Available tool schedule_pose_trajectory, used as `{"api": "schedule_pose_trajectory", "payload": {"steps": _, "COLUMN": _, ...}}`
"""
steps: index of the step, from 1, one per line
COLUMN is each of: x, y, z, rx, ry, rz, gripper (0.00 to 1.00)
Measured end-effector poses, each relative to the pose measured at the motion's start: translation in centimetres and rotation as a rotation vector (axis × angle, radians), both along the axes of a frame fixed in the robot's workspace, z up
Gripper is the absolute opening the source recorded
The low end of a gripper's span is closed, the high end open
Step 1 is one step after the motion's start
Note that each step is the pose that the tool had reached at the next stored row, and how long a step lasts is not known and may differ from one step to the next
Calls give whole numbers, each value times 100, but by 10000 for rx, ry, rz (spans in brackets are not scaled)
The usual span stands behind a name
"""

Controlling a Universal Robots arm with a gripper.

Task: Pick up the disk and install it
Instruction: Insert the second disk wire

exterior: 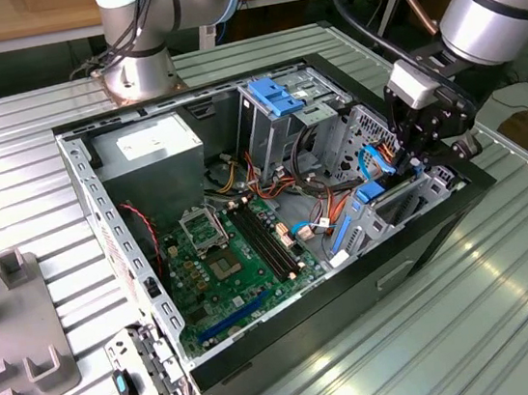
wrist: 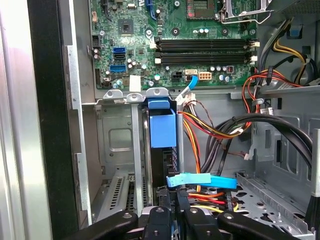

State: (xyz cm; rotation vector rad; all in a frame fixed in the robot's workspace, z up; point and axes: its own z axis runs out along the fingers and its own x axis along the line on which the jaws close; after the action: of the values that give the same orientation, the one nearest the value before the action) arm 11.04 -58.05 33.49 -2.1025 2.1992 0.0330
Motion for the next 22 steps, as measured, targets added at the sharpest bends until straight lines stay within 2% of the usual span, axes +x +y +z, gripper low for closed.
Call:
{"api": "schedule_pose_trajectory", "payload": {"steps": 10, "x": 0, "y": 3, "z": -8, "rx": -16, "ry": 1, "rz": -1, "gripper": 17}}
{"api": "schedule_pose_trajectory", "payload": {"steps": 11, "x": -1, "y": 3, "z": -27, "rx": 26, "ry": 1, "rz": 0, "gripper": 18}}
{"api": "schedule_pose_trajectory", "payload": {"steps": 12, "x": -1, "y": 1, "z": -31, "rx": 29, "ry": 1, "rz": -1, "gripper": 18}}
{"api": "schedule_pose_trajectory", "payload": {"steps": 13, "x": -1, "y": -1, "z": -29, "rx": 23, "ry": 0, "rz": -1, "gripper": 24}}
{"api": "schedule_pose_trajectory", "payload": {"steps": 17, "x": 0, "y": -2, "z": -21, "rx": 13, "ry": 0, "rz": -1, "gripper": 24}}
{"api": "schedule_pose_trajectory", "payload": {"steps": 19, "x": -1, "y": 1, "z": 37, "rx": 24, "ry": 1, "rz": -2, "gripper": 24}}
{"api": "schedule_pose_trajectory", "payload": {"steps": 22, "x": 0, "y": 13, "z": 217, "rx": 14, "ry": 0, "rz": -1, "gripper": 24}}
